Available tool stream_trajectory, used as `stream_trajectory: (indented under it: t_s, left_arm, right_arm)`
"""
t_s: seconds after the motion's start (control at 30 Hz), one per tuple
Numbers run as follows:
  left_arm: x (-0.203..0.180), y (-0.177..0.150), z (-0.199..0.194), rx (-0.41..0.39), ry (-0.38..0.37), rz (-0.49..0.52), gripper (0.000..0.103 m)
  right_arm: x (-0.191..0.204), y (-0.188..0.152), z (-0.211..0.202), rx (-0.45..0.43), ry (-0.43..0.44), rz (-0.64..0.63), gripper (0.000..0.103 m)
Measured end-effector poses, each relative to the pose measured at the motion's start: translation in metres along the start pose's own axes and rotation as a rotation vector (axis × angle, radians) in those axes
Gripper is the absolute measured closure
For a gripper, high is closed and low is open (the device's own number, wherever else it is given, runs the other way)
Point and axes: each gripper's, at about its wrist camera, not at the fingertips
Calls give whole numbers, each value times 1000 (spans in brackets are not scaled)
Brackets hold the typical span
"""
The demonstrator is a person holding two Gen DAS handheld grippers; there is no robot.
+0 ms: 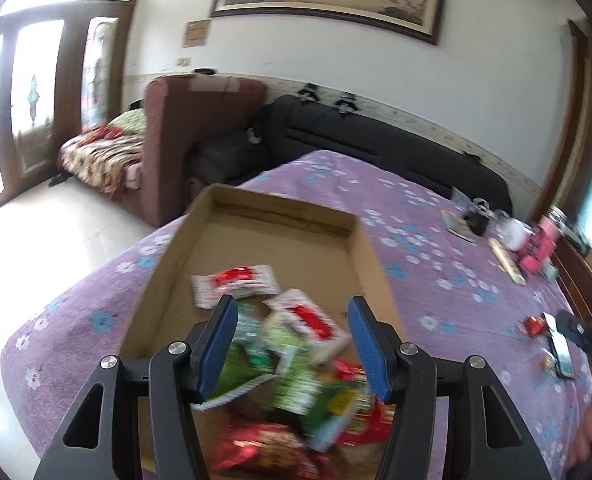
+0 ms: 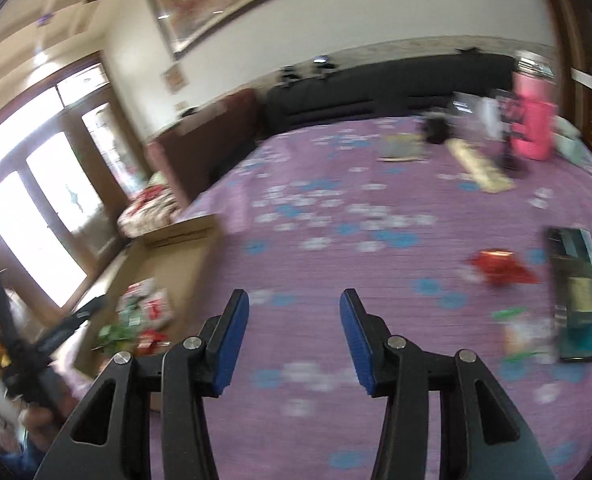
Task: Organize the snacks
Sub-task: 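Move both grippers back to the snack pile on the bed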
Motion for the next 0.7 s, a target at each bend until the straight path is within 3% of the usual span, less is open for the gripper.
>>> stream_trajectory:
  t_s: [0.1, 0.23, 0.43, 0.53, 0.6, 0.7]
  left_arm:
    - [-26, -4, -4, 20, -52, 62, 38]
    - [-60, -11, -4, 54, -118, 144, 38]
    - [-109, -22, -5, 117, -206, 258, 38]
    - [-123, -26, -6, 143, -224, 313, 38]
    - [-134, -29, -4, 168, -237, 354, 38]
    - [-147, -26, 2, 214, -271, 368, 38]
  right_arm:
    - [-60, 10, -3, 18, -107, 168, 57]
    - [-116, 18, -5, 32, -139, 339, 58]
    - [-154, 33, 15, -3, -197, 385, 62]
    - [-160, 27, 38, 2, -165, 379, 68]
    - [-154, 22, 49, 48, -93, 372, 73]
    - [-125, 25, 49, 81, 55, 258, 73]
Point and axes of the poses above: each gripper's, at about its wrist camera, not at the fingertips, and z roughly the way its jaws point, x to its left, y to its top, and after that the axes turned 1 degree about y, right-handed
